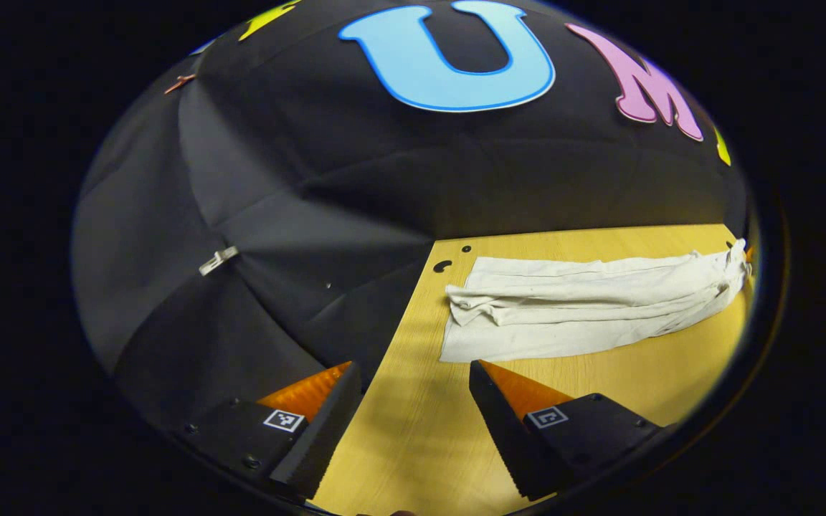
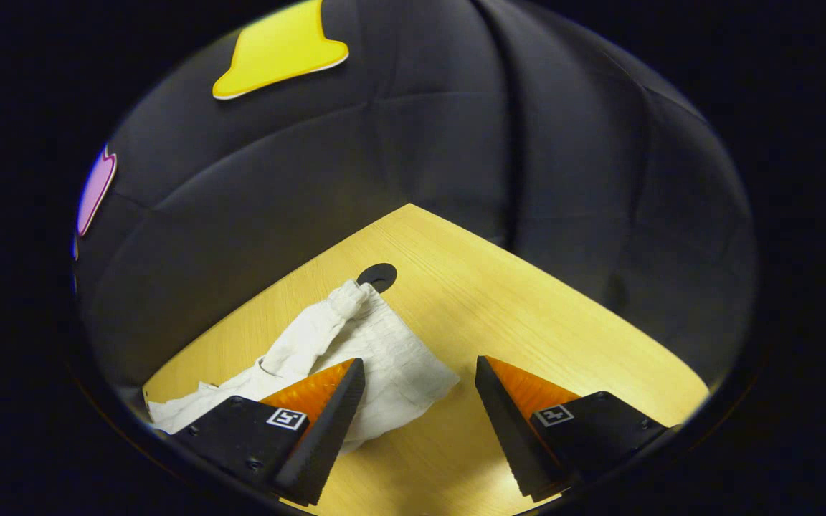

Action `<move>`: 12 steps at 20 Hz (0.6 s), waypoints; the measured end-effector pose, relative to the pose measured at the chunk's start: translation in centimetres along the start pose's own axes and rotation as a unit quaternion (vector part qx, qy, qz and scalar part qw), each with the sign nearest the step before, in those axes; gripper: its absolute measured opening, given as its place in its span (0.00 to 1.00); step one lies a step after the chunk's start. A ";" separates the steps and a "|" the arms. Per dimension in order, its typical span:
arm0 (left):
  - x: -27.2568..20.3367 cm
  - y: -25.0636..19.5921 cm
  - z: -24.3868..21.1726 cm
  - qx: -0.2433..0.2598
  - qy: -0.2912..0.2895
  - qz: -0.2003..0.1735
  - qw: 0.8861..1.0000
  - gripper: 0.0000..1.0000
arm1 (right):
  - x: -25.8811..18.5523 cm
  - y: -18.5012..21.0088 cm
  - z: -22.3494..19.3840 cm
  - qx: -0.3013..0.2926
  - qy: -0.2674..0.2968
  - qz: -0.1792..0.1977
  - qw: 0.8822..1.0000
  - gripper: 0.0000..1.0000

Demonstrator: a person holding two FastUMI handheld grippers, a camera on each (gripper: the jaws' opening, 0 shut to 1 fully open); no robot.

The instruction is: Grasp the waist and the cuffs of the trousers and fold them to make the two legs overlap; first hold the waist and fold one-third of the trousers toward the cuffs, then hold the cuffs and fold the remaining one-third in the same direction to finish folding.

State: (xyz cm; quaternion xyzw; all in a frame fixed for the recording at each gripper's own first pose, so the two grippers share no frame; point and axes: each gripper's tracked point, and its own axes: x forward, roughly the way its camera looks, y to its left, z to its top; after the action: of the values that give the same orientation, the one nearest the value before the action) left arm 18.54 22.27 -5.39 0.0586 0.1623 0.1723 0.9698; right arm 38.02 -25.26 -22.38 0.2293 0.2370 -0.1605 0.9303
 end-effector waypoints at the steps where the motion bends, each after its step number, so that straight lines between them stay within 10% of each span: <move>1: -0.7 0.2 -0.4 -0.006 0.004 0.004 1.000 0.97 | 0.1 -0.2 -0.2 0.002 0.000 -0.002 1.000 0.98; 9: -3.6 -2.0 -2.7 -0.019 0.025 -0.004 1.000 0.97 | 1.5 0.0 -0.1 0.017 -0.014 0.000 1.000 0.99; 12: -5.0 -3.1 -3.5 -0.047 0.036 -0.009 0.998 0.97 | 1.8 -0.3 -0.6 0.019 -0.007 -0.008 1.000 0.75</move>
State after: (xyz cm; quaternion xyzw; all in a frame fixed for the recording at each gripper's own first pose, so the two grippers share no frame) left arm 13.95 17.78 -7.71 0.0051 0.1888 0.1732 0.9666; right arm 39.18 -25.52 -23.89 0.2438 0.2290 -0.1741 0.9262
